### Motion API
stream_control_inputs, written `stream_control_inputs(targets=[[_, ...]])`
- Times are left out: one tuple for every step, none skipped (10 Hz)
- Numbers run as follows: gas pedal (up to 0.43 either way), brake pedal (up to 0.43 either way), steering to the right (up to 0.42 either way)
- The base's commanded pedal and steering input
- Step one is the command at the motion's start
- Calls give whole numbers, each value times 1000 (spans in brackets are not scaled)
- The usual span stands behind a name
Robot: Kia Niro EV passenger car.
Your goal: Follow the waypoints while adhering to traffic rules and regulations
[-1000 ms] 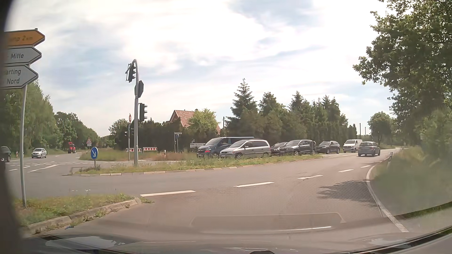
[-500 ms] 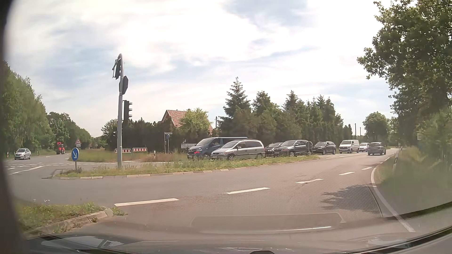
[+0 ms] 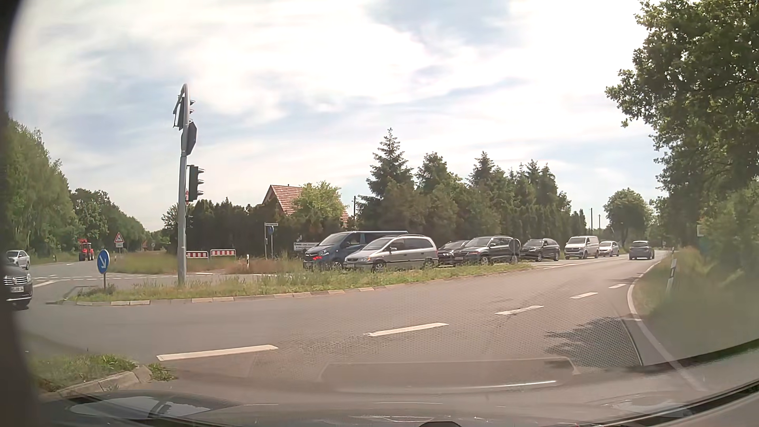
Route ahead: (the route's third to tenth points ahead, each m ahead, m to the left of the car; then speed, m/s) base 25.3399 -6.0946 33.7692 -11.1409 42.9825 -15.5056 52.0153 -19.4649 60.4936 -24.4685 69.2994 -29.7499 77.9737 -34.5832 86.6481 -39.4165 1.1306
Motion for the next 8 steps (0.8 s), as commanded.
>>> stream_control_inputs(targets=[[0, 0, 87], [0, 0, 86], [0, 0, 86], [0, 0, 86], [0, 0, 86], [0, 0, 86], [0, 0, 86], [0, 0, 86]])
